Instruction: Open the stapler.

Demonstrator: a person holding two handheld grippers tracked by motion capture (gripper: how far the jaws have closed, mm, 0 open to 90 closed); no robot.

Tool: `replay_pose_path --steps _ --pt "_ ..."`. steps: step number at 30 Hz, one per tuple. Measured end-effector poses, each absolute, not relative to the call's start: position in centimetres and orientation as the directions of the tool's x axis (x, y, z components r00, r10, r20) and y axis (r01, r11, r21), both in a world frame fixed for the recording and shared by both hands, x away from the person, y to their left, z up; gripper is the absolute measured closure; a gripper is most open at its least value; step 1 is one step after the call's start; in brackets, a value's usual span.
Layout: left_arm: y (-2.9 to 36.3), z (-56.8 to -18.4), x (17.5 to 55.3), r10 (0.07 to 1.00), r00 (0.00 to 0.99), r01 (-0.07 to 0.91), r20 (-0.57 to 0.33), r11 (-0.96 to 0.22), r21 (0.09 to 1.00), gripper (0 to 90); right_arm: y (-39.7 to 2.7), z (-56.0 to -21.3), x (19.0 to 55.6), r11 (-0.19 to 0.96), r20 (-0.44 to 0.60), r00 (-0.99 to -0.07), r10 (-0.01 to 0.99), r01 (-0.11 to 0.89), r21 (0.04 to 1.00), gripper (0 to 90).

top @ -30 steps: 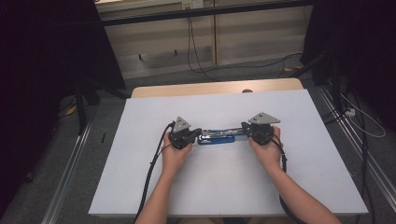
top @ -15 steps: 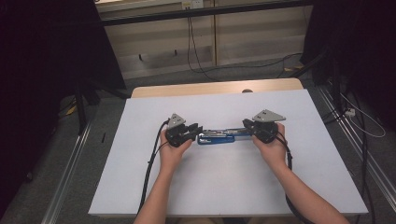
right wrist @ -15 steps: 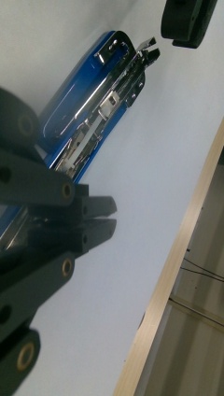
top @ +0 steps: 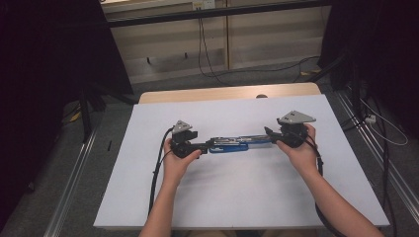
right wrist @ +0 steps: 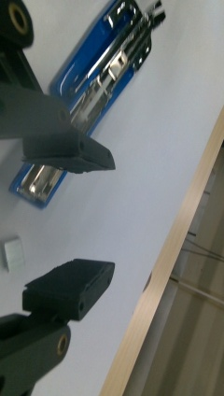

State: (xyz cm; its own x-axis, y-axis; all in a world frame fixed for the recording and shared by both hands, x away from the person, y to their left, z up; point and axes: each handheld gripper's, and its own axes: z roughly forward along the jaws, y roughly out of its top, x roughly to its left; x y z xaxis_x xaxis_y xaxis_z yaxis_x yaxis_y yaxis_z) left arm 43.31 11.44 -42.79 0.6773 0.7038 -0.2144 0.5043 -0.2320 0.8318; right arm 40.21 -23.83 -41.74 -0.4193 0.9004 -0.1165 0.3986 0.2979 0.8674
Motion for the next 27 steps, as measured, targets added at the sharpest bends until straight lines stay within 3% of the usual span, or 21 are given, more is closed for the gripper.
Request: replay_pose_path --steps 7,19,27 --pt "11.7 -42.4 42.9 0.692 0.694 0.485 -0.197 -0.247 0.839 15.4 -25.4 -42.0 40.4 0.250 -0.080 -0.371 0.925 0.436 0.864 31.6" --pt "12.3 -42.2 42.8 0.696 0.690 0.486 -0.196 -0.245 0.839 12.4 -27.0 -44.2 41.0 0.213 -0.060 -0.306 0.950 0.493 0.843 30.6" --pt "12.7 -42.2 42.9 0.710 0.678 0.492 -0.190 -0.245 0.835 12.4 -27.2 -45.4 41.2 0.173 -0.019 -0.277 0.961 0.545 0.820 47.9"
